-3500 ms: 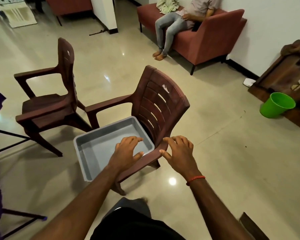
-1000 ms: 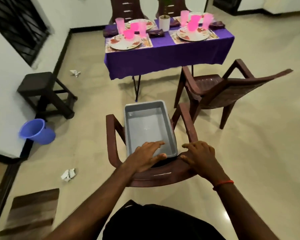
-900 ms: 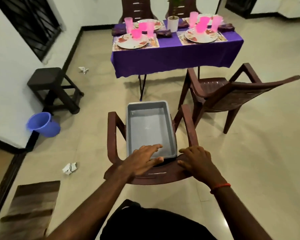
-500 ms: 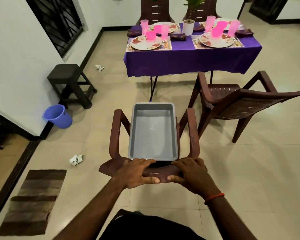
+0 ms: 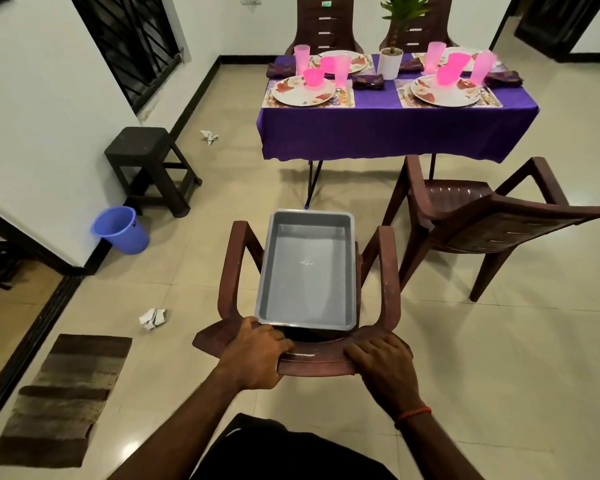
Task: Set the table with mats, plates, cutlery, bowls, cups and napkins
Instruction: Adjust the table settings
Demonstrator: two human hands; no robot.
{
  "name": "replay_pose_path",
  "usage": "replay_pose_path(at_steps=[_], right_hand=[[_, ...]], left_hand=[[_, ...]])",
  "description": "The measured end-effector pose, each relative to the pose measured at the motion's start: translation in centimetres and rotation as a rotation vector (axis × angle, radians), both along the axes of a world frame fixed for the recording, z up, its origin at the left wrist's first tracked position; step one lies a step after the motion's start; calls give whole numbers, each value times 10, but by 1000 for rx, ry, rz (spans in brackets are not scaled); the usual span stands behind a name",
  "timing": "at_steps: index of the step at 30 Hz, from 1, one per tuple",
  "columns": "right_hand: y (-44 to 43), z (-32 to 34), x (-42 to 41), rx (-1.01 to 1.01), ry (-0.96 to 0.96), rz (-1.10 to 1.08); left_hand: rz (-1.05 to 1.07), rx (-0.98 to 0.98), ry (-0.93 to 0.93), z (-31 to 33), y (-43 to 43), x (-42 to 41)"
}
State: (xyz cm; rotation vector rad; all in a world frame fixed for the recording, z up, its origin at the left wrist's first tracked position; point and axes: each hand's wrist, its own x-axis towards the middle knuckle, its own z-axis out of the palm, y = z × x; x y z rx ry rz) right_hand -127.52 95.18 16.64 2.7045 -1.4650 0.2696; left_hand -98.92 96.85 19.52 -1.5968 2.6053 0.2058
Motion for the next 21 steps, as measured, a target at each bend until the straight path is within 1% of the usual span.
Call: replay_pose_path(at_steps=[4,8,13,21], right_hand=[[-23,-5,6,17,-18,-8],[-50,-3,12,32,-33,-11],[-98,-1,30,-40,-60,9],[-172,0,59,-4,-66,-35]], left_hand=[[29,-15,14,1,-18,6],[37,-13,-19,2,-44,12],[24,-21,-10,0,-96,31],[3,-45,-21,-4,-177,62]])
